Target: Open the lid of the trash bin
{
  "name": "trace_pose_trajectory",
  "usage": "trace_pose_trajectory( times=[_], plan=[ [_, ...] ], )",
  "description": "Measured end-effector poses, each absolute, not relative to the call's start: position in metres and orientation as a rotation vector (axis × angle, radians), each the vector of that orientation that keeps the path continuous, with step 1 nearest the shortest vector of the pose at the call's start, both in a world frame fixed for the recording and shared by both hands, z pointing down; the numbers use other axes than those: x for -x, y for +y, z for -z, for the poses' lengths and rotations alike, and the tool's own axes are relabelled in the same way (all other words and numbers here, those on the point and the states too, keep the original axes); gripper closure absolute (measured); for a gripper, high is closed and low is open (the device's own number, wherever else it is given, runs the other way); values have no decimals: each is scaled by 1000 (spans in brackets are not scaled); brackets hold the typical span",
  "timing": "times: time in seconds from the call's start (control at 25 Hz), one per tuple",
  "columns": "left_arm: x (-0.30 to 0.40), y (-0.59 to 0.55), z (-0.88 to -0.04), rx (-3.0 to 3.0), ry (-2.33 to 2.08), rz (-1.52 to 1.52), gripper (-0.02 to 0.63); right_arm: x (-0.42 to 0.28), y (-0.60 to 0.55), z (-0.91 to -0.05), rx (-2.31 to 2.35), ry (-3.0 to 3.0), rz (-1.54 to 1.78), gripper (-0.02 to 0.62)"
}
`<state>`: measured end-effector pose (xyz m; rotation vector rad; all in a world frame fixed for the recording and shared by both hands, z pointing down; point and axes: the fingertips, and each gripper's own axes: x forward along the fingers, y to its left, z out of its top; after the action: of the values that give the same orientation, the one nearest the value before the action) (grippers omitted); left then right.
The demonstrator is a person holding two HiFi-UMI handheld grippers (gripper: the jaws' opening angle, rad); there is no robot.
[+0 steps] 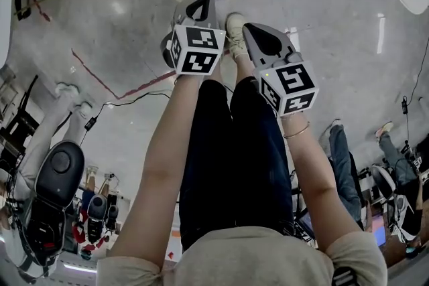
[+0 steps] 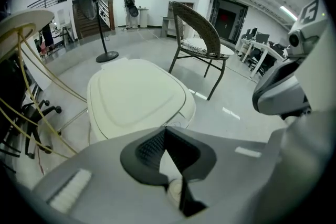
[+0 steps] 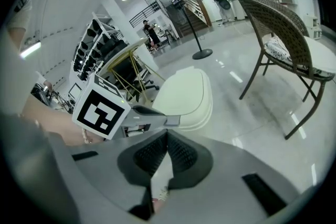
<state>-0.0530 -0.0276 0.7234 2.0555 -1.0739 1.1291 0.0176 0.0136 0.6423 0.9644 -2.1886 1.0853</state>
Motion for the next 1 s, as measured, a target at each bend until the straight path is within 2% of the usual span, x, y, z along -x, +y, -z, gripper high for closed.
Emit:
trace_pose_trajectory(
  times=[1.0],
  plan=[
    [52,-25,-727,-2078,-1093,-1187,601,-16,-8,-657,-1035,-2123,-1038,588]
  ],
)
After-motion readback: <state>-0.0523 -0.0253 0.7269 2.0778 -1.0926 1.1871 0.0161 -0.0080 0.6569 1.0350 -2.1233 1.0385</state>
